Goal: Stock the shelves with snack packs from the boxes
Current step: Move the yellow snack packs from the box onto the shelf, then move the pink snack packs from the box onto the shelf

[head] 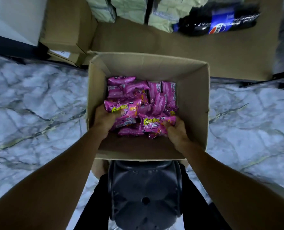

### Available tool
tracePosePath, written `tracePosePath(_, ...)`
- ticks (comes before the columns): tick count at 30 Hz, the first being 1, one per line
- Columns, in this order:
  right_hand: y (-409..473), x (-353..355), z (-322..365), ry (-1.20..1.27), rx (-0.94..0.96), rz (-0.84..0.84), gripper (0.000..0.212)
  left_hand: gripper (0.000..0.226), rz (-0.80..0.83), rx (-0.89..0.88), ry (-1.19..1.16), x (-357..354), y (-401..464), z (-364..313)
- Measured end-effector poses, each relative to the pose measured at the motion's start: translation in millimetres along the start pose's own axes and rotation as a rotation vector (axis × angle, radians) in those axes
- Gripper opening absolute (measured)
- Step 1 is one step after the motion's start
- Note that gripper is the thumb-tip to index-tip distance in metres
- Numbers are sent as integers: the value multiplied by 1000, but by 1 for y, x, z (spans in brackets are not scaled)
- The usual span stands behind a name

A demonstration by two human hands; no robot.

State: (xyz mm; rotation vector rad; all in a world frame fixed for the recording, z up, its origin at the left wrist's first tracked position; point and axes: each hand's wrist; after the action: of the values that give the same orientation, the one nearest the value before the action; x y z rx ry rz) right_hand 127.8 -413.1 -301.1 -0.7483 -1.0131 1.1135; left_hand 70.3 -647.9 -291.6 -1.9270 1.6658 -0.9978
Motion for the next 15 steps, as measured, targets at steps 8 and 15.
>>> tracePosePath(8,-90,31,23,-71,-55,-7,52,50,9,76,109,37,-80,-24)
tracePosePath(15,-188,64,78,-21,-53,-3,47,76,38,-65,-5,60,-168,-91)
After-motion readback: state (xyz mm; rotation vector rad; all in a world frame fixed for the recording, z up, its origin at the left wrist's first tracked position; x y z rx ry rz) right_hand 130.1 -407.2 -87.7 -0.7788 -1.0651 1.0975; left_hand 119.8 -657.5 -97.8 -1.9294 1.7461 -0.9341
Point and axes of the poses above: each hand's wrist, its own y-axis towards the middle knuckle, its own x-axis out of the back of the hand, z = x × y, and after that the axes turned 8 degrees about -x, right-handed
